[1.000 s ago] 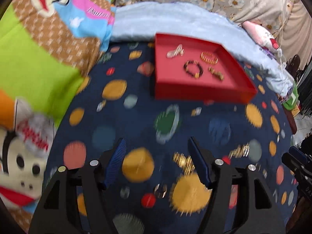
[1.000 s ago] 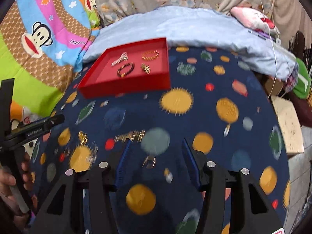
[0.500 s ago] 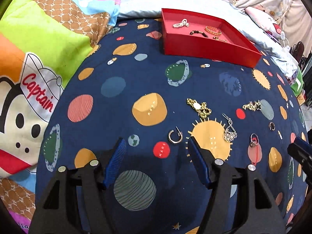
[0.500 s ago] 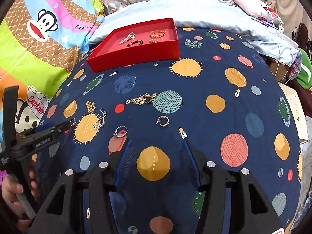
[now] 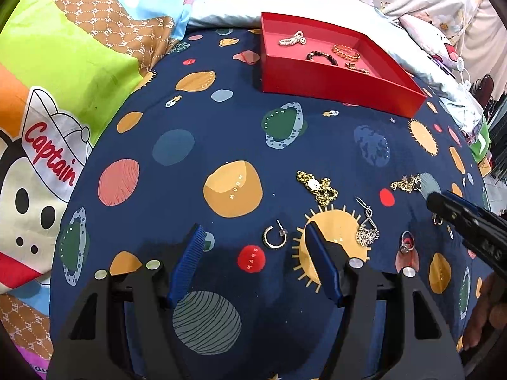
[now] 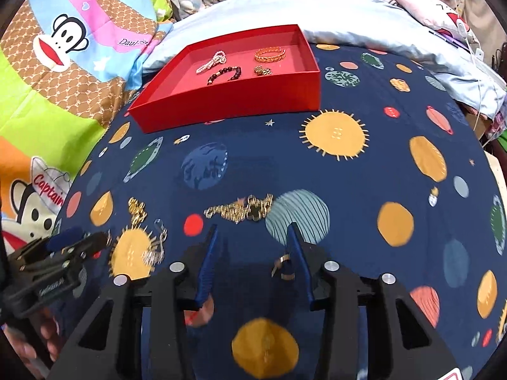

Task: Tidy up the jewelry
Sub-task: 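Grasp the small gold earring with the right tool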

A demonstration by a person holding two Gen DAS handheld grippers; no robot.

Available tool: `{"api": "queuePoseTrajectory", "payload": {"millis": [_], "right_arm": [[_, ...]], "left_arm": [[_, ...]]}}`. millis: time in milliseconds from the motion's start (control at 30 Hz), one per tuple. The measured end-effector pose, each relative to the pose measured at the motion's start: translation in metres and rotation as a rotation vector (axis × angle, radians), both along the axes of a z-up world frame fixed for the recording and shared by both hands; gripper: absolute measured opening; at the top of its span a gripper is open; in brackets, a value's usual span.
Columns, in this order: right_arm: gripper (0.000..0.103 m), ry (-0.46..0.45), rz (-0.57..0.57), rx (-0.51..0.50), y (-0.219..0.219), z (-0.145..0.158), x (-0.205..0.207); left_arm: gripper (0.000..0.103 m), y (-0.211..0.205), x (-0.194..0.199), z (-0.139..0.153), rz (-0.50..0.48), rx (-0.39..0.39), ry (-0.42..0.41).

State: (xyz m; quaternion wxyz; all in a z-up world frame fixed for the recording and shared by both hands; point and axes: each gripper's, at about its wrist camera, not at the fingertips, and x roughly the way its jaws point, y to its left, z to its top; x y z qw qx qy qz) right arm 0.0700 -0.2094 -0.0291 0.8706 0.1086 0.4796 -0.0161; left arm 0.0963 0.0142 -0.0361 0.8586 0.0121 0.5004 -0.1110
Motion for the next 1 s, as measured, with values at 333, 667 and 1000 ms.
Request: {"api": "queuePoseTrajectory", "payload": {"millis": [333, 667, 1000], "right_arm": [[0.016, 0.029, 0.011, 0.012, 0.001, -0.014, 0.018], [0.0, 0.015, -0.01, 0.035, -0.006, -0.012, 0.011], [0.004, -0.006, -0.03, 0.035, -0.017, -0.004, 0.0]], "left_arm": [[0.063, 0.002, 0.006, -0.004, 0.0, -0.012, 0.014], [0.063, -0.001, 0.01, -0.004, 0.002, -0.039, 0.024], [0.063, -0.015, 0.019, 0.005, -0.009, -0.073, 0.014]]}}
